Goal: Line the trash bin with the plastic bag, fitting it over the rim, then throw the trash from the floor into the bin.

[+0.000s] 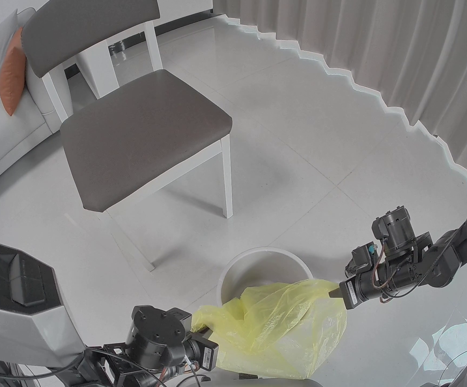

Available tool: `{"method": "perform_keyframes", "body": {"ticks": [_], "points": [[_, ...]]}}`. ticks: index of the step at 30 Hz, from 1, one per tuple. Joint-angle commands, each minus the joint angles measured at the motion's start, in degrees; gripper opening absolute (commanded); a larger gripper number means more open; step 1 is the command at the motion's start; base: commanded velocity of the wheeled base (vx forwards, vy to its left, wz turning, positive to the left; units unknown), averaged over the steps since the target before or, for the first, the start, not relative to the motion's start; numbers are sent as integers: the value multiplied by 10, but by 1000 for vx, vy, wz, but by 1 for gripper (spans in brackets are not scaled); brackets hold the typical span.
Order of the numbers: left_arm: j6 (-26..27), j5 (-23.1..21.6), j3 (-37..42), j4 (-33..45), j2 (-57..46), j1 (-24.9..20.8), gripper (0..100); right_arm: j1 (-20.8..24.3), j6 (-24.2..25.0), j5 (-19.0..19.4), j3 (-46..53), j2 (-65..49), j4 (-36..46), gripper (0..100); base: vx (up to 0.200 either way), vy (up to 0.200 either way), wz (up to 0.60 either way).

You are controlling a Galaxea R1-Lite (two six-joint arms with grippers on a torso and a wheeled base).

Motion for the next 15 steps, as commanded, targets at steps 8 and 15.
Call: {"method": "perform_keyframes", "body": {"ticks": [8,15], "points": [[-9,-1,4,-2,21,4,0,2,1,0,0,37,-24,0,0,0,0],[-5,-7,-13,-30,54,19,0,-1,0,0,-26,78,-47,0,0,0,0]]}}
